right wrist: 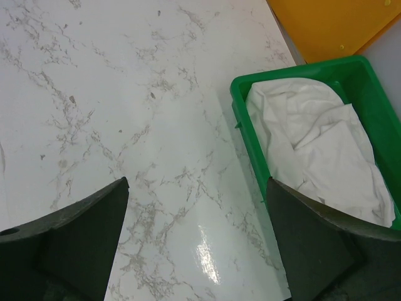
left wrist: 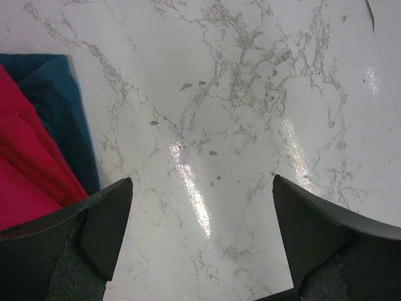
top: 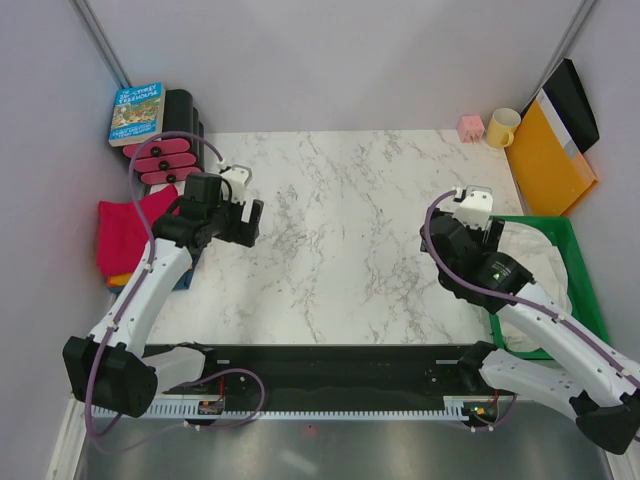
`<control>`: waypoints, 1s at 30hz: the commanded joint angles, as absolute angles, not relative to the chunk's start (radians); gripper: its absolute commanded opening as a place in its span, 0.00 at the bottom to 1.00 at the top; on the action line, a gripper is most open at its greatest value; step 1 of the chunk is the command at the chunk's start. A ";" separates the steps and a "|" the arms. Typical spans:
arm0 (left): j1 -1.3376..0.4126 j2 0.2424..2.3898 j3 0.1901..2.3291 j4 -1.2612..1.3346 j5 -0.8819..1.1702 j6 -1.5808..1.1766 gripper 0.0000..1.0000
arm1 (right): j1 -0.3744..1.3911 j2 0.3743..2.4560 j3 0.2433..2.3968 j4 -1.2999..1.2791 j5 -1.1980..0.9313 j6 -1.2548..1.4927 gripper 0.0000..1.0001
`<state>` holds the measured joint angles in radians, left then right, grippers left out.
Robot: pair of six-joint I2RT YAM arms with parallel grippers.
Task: Fold and stack the t-shirts
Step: Grab crumpled tshirt from bin with the right arm
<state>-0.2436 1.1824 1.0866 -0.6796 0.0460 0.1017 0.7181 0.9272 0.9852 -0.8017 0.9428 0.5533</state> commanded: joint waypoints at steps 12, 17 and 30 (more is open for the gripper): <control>-0.229 1.046 0.942 -0.626 0.018 0.135 1.00 | 0.669 0.957 0.943 -0.770 0.979 0.554 0.98; -0.224 1.042 0.942 -0.626 0.028 0.132 1.00 | 0.669 0.956 0.960 -0.770 0.957 0.549 0.98; -0.222 1.052 0.943 -0.627 0.055 0.126 1.00 | 0.652 1.081 1.156 -0.629 0.887 0.438 0.97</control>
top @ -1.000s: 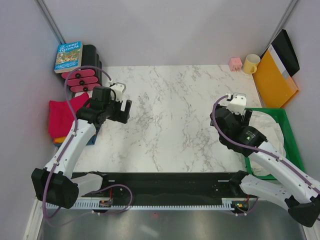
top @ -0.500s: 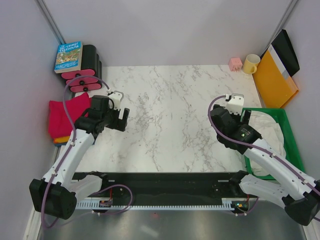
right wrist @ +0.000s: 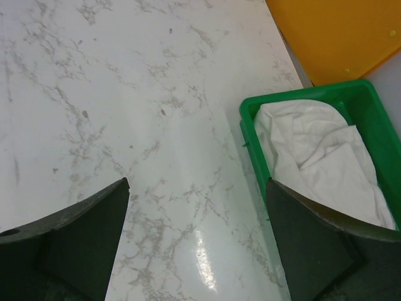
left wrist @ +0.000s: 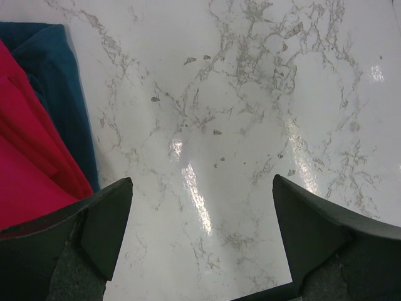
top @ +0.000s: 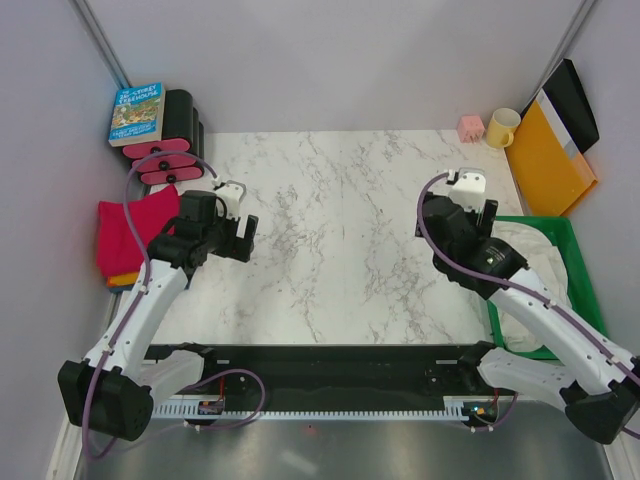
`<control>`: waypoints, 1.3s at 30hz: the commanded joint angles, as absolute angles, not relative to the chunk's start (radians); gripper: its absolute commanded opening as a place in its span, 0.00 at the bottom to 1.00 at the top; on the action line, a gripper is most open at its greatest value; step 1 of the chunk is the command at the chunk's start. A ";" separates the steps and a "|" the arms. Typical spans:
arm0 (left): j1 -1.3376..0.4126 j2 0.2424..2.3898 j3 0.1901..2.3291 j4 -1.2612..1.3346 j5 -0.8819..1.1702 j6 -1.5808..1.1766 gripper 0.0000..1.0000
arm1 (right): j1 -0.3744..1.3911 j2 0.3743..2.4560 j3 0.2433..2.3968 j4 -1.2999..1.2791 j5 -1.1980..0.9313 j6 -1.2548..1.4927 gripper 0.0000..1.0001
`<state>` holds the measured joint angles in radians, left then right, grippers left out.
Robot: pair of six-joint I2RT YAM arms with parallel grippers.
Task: Fold and stack the t-shirts
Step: Grab crumpled tshirt from bin with the right arm
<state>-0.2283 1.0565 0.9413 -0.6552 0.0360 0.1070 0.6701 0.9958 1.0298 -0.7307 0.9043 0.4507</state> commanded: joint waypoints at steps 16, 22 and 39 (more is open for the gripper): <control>-0.221 1.089 0.957 -0.621 0.038 0.126 1.00 | -0.093 1.157 0.858 -0.618 0.463 0.555 0.86; -0.219 1.137 0.980 -0.621 0.041 0.130 1.00 | -0.120 1.227 0.834 -0.535 0.442 0.557 0.74; -0.221 1.152 0.973 -0.624 0.023 0.140 1.00 | -0.209 1.532 0.913 -0.463 0.405 0.569 0.62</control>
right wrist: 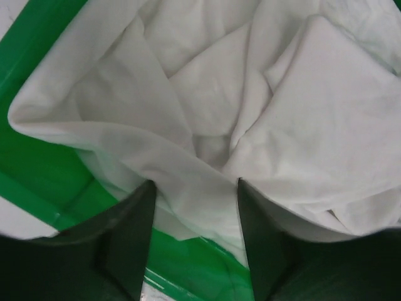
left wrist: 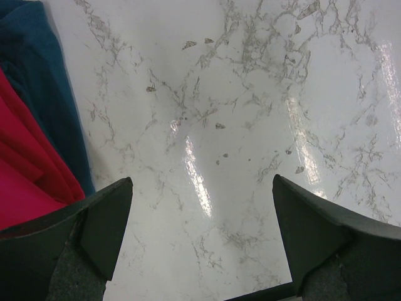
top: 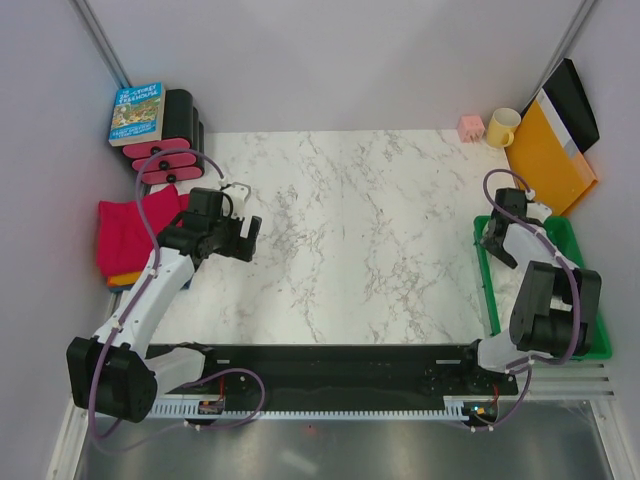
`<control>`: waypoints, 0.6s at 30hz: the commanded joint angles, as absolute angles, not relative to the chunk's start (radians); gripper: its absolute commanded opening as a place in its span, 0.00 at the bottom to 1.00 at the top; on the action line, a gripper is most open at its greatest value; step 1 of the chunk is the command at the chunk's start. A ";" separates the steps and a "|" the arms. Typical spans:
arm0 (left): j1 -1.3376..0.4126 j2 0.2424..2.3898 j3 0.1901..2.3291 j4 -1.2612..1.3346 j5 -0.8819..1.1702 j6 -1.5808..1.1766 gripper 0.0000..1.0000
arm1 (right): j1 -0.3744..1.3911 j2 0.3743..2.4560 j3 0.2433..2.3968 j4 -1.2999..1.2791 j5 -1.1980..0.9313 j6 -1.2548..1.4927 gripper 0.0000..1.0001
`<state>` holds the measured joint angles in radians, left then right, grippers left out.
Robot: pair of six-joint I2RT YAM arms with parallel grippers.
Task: Fold and stack the t-shirts
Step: Grab crumpled tshirt from bin with the right arm
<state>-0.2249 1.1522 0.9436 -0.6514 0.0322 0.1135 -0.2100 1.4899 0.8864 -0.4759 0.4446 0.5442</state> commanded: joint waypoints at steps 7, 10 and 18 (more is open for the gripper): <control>-0.221 1.154 0.973 -0.626 0.021 0.132 1.00 | -0.204 1.488 0.879 -0.430 0.367 0.557 0.00; -0.221 1.152 0.973 -0.626 0.021 0.127 1.00 | -0.177 1.357 0.868 -0.423 0.385 0.549 0.00; -0.221 1.112 0.951 -0.626 0.034 0.127 1.00 | -0.019 1.005 1.017 -0.446 0.370 0.532 0.00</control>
